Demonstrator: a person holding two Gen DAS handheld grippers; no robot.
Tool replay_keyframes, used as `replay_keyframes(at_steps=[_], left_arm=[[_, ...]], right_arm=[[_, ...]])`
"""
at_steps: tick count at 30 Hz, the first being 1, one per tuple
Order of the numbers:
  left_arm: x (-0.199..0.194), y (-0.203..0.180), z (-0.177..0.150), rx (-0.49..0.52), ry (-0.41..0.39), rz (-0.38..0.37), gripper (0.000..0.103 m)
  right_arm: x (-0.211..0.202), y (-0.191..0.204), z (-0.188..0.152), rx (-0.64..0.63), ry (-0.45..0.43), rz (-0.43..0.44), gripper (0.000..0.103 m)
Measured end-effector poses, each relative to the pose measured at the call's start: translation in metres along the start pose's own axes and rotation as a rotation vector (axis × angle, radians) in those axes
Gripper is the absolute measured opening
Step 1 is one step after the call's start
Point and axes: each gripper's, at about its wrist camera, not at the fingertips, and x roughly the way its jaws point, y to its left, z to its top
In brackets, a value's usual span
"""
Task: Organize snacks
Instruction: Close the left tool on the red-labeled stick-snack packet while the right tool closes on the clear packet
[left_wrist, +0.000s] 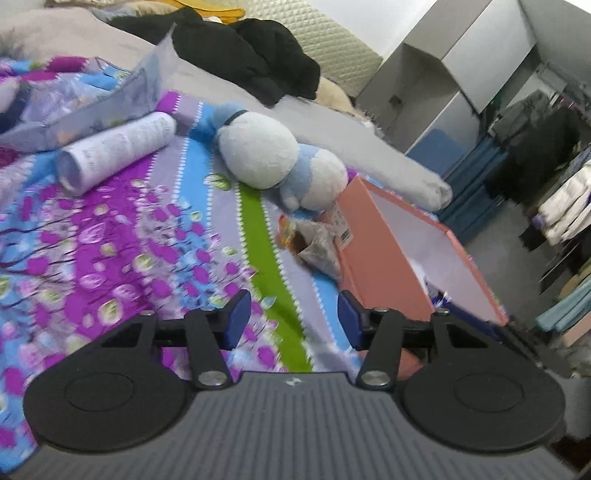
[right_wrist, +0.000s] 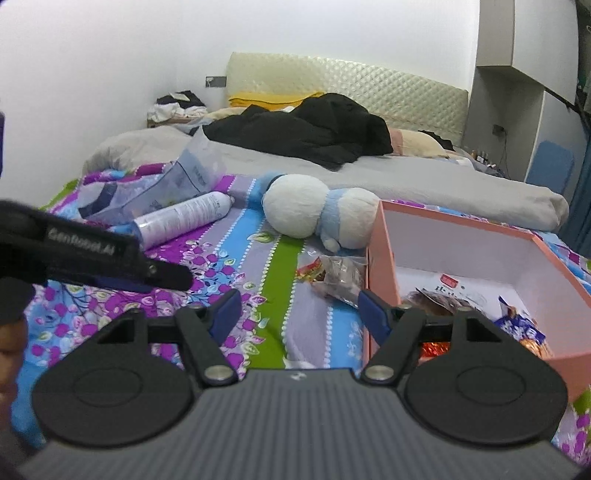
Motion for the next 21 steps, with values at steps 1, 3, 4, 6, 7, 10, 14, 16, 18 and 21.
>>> replay_keyframes(at_steps=[1,3,4,6,7,10,14,16,18,21], left_arm=[[0.008,0.002,0.003,-0.008,-0.003,-0.004,0.057],[0.029,0.009,0.01,-0.034,-0.008,-0.017,0.054],[0.039,0.013,0.013,-0.058,-0.007,-0.026,0.052],[0.059,0.022,0.021,-0.106,-0.006,-0.058,0.05],[0.07,0.026,0.025,-0.126,-0.005,-0.074,0.049],[0.096,0.035,0.039,-0.157,0.01,-0.098,0.049],[0.131,0.045,0.059,-0.166,0.036,-0.122,0.049],[0.15,0.052,0.068,-0.18,0.054,-0.133,0.049],[0.169,0.058,0.074,-0.203,0.073,-0.149,0.044],[0.192,0.065,0.079,-0.234,0.1,-0.209,0.041]], right_arm=[[0.006,0.001,0.001,-0.008,0.004,-0.006,0.067],[0.019,0.004,0.002,-0.03,0.015,-0.016,0.064],[0.026,0.005,0.002,-0.042,0.018,-0.019,0.063],[0.041,0.009,0.002,-0.077,0.025,-0.039,0.063],[0.049,0.01,0.003,-0.086,0.028,-0.047,0.063],[0.071,0.011,0.004,-0.094,0.049,-0.063,0.062],[0.102,0.014,0.005,-0.133,0.083,-0.11,0.054],[0.116,0.014,0.005,-0.153,0.096,-0.131,0.054],[0.13,0.013,0.004,-0.168,0.106,-0.153,0.054],[0.151,0.016,0.001,-0.219,0.118,-0.196,0.054]])
